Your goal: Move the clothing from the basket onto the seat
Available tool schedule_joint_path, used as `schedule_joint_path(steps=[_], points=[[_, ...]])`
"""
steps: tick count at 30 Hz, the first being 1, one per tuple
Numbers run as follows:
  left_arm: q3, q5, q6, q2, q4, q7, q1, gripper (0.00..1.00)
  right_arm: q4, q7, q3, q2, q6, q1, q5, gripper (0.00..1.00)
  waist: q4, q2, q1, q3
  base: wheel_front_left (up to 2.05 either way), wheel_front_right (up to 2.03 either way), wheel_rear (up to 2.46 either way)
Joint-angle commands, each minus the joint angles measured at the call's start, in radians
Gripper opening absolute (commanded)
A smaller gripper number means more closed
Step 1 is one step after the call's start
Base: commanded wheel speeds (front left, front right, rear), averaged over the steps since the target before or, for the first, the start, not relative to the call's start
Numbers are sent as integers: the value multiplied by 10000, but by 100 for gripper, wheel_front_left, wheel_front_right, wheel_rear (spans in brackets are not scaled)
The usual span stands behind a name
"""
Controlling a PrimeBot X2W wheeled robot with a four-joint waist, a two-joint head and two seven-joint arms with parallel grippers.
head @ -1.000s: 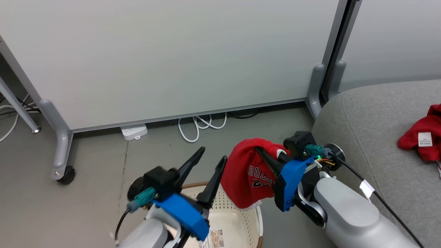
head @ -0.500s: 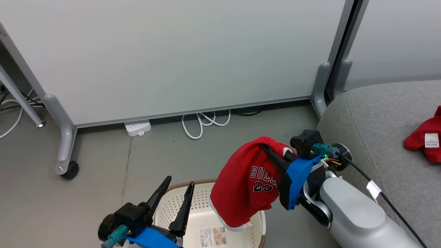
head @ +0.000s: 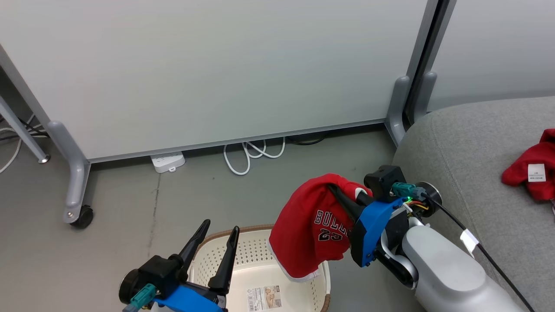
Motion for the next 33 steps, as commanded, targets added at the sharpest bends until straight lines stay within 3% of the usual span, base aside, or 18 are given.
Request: schedule_joint_path(steps=[1,18,33], points=[[59,65,-57,11,36,-25,111,100,-59,8,-16,19,-7,149,1,0,-72,0,0,14,0,0,0],[327,462,-267,-295,137,-26,-127,100,-261,101,-189,50,-7,124,-182,0,-2335,0,0,309,0,0,0],[88,462,-299,-211,191,-26,-316,100,-252,7,-377,52,-7,359,-233,0,-4397,0,0,488,0,0,0]])
